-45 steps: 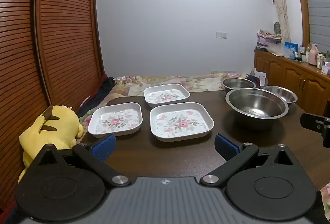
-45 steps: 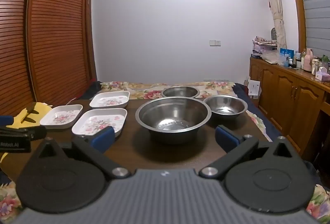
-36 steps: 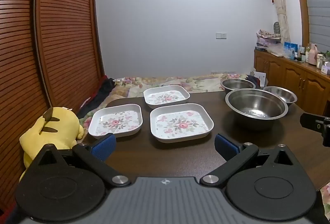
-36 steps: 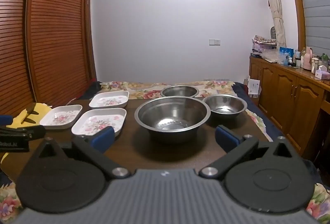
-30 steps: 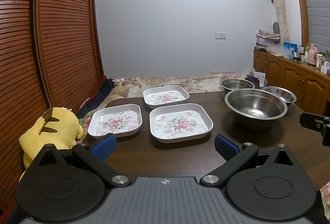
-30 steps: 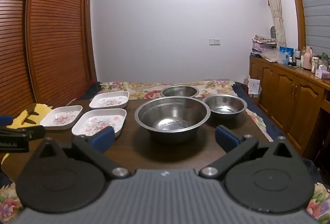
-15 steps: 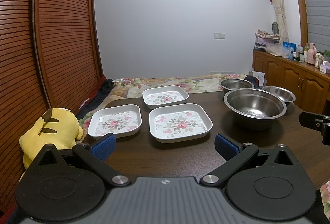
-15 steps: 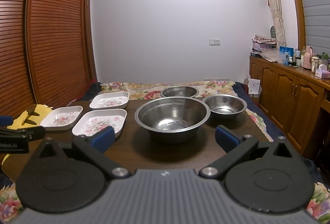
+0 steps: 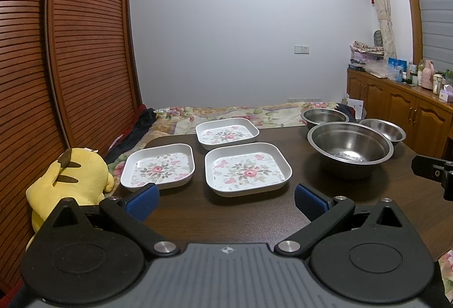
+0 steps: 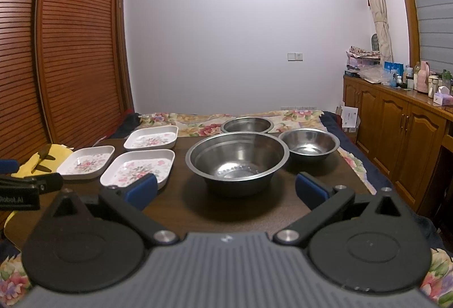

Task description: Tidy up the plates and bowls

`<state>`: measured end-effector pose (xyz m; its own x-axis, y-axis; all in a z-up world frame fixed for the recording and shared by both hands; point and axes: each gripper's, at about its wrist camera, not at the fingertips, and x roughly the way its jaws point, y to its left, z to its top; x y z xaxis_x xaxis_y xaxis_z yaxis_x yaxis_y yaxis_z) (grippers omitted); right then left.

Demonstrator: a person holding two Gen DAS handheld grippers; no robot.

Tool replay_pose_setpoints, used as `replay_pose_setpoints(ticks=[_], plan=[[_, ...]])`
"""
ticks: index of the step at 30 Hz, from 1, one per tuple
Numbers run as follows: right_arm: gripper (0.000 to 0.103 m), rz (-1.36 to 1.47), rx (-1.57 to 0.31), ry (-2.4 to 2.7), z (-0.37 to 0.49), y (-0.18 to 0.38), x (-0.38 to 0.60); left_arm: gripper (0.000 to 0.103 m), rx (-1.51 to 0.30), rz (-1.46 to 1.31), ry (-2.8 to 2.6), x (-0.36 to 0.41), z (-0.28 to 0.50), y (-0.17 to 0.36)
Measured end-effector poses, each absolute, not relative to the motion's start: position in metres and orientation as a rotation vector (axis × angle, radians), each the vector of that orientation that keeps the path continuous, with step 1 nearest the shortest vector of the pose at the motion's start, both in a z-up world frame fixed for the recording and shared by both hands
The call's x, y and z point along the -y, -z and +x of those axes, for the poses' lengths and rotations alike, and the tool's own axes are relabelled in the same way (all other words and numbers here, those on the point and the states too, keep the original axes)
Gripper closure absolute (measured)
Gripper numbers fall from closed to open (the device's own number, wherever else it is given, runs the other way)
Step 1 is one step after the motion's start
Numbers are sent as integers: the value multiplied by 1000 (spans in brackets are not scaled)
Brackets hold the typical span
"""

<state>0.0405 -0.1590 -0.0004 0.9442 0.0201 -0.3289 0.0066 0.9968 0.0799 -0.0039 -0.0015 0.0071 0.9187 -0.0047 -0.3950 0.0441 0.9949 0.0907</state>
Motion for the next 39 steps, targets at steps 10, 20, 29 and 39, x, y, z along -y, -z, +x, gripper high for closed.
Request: replay_pose_setpoints(ticks=[10,20,29,39], plan=[[0,78,-334,-8,40,1,158,0,-404,95,25,1,-4,-7],[0,77,-332,-7,40,1,159,0,-402,94,23,0,-4,-6],[0,79,-332,-9,39,0,159,0,-402,93,23,0,-3,-6],[0,77,-336,-11,40,1,159,0,-410,93,26,0,-2,-4]])
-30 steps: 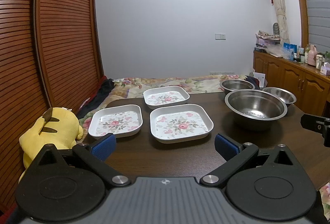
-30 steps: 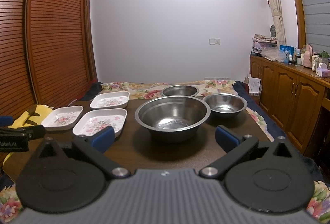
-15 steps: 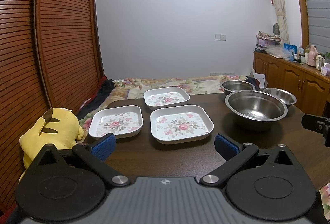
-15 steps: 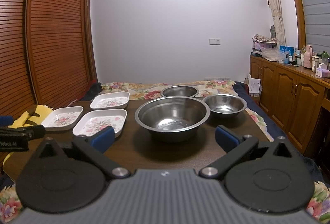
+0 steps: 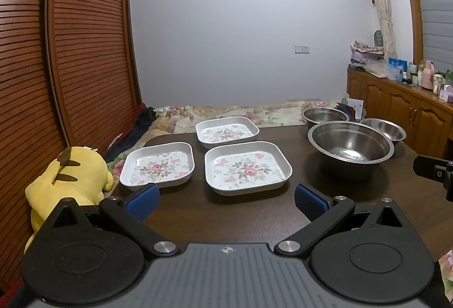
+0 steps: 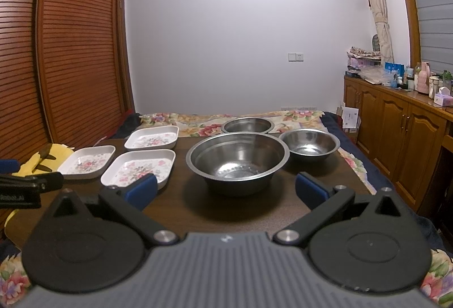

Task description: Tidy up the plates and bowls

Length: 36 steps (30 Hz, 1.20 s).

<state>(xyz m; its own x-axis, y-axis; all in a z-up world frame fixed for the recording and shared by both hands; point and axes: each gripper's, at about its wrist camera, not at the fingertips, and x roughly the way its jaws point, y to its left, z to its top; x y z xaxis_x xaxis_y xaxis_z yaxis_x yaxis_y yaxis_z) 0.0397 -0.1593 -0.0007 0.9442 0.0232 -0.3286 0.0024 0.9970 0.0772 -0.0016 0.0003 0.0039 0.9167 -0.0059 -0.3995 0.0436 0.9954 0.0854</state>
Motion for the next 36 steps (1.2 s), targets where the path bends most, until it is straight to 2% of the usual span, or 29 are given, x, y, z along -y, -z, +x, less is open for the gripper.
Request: replay_pose_setpoints(ticks=[19,36], plan=[[0,64,-370,-71,56,15,151,0,-528,86,12,-16,35,33],[0,17,-363,-227,101,-1,106,0,-601,81,34,-48,71,39]])
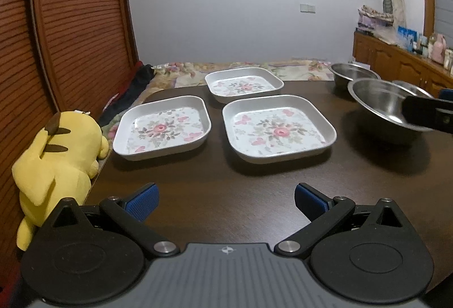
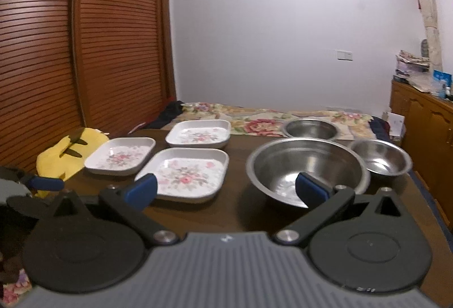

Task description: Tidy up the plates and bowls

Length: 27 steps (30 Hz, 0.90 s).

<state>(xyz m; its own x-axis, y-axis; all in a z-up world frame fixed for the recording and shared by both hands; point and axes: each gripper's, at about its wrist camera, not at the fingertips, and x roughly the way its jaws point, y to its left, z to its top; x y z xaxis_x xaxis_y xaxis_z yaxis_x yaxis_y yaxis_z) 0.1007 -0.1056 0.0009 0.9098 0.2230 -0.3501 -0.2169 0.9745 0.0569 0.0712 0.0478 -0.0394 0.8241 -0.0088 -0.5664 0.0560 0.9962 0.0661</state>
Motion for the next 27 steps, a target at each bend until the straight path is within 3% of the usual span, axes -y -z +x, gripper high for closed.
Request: replay_pose_setpoints(ticks=[10,11,13,16,21,23,25,27], plan=[[0,1,-399,-320,135,0,73,0,-528,47,19,-82,96,21],[2,-5,-401,-327,138,1,70,0,-518,39,29,-85,99,19],[14,-21,-417,-328,144,4,65,1,-503,18,51,-91,104,16],[20,-32,-439,-325,155,10,60,15,-502,-18,96,-96,112,16],[45,-65,-486,-283,168,25,52,37,-505,-6,139,-90,126,25],[50,-74,-502,-269,172,30,49,39,-504,8,143,-87,133,32],[54,-84,-509,-253,174,34,49,48,-523,35,155,-82,142,40],[55,-97,-517,-223,177,38,48,52,-538,38,178,-79,148,47]])
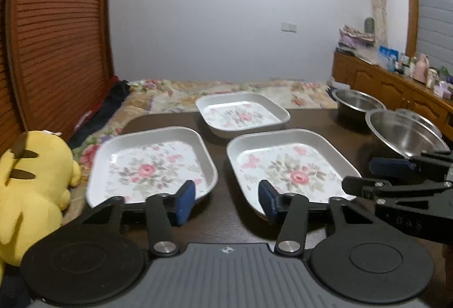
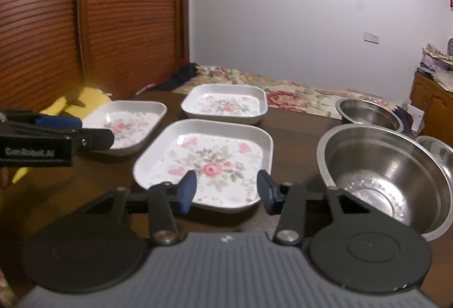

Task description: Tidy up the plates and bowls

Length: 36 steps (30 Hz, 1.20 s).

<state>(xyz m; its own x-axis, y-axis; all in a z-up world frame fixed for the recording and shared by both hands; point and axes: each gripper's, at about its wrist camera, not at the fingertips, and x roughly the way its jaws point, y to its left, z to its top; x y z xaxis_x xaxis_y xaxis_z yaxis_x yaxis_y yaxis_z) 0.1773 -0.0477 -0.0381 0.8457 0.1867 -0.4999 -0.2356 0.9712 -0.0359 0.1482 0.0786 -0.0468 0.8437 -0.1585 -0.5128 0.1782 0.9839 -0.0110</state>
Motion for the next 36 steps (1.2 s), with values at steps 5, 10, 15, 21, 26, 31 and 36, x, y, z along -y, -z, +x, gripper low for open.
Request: replay_pose_setpoints(ticks=[5,10,15,21,26,31,36], plan=[[56,-119,-524,-178,182,43,51,60,-576,32,216,-71,162,56],[57,-122,-535,-174,188,45,51,68,-611,30,235,-64,172,63],[58,-121,-537,-157,190,48,50,73,-632,28,233,-62,178,68],[60,-108,-555,-151,195,53,52,82,-641,-2,233,-63,182,71],[65,-87,-571,-156,200,57,54,84,-649,-8,239,-64,186,71],[71,-50,-590,-156,204,61,57,85,-657,-30,248,-68,192,72],[75,-52,-584,-153,204,62,56,85,-668,-41,262,-72,192,72]])
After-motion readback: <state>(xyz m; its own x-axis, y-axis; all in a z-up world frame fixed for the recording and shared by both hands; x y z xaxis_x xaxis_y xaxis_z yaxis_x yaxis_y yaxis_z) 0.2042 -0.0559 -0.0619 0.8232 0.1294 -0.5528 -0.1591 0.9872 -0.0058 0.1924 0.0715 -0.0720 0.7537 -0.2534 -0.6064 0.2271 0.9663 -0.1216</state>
